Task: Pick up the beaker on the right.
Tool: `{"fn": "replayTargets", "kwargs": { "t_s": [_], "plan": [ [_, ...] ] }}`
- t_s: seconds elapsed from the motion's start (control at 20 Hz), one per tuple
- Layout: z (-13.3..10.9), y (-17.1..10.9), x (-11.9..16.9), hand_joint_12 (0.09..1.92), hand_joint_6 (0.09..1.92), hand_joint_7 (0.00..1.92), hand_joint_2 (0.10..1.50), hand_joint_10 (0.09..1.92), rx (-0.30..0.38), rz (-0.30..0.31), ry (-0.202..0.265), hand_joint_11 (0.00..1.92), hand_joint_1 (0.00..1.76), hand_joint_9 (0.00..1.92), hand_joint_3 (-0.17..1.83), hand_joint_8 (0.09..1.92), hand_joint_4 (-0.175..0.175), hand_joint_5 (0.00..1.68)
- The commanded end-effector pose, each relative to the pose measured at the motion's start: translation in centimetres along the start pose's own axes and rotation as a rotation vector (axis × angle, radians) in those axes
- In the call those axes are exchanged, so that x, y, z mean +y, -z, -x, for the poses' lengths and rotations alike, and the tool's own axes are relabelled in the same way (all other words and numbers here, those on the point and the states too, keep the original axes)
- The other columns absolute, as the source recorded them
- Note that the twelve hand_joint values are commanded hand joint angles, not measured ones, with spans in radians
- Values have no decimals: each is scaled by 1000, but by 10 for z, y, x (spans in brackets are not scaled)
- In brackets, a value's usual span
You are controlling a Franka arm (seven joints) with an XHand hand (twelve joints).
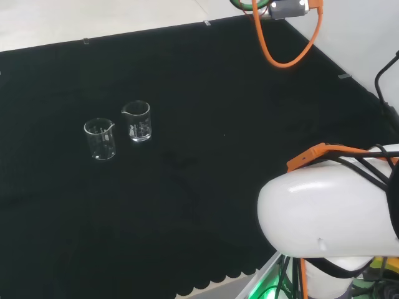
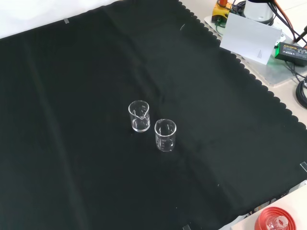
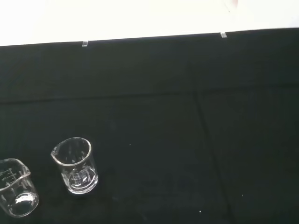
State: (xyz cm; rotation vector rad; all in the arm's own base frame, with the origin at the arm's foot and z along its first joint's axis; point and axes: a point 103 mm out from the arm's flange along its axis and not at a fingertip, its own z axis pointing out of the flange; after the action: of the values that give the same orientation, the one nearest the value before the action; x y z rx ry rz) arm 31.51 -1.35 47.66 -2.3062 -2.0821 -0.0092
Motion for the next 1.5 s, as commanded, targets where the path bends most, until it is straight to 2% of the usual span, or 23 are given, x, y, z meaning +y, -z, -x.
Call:
{"fn": "replayTargets", "kwargs": {
  "t_s": [0.05, 0.2, 0.4, 0.65, 0.85, 1.15, 1.3, 1.5],
  "plan": [
    [17, -20, 13, 982, 87, 15, 1280, 658, 5, 0, 3, 0, 0, 35, 342, 384, -48, 103],
    [11, -37, 21, 981, 87, 22, 1274, 659, 13, -6, 11, 0, 0, 37, 334, 393, -48, 105],
    [10, -64, 49, 980, 87, 26, 1270, 661, 41, -27, 42, 0, 0, 41, 325, 403, -49, 107],
    [33, -102, 103, 979, 87, 24, 1261, 669, 104, -52, 88, 0, 19, 53, 305, 426, -50, 113],
    [36, -123, 132, 985, 87, 17, 1254, 673, 87, -65, 116, 0, 42, 58, 289, 447, -52, 116],
    [31, -150, 161, 989, 87, 22, 1235, 684, 106, -76, 135, 0, 80, 65, 271, 486, -55, 122],
    [26, -162, 170, 997, 87, 54, 1208, 705, 128, -65, 157, 0, 162, 92, 255, 532, -63, 140],
    [19, -186, 185, 1026, 87, 77, 1164, 725, 148, -82, 191, 0, 266, 123, 240, 580, -69, 159]
  ]
}}
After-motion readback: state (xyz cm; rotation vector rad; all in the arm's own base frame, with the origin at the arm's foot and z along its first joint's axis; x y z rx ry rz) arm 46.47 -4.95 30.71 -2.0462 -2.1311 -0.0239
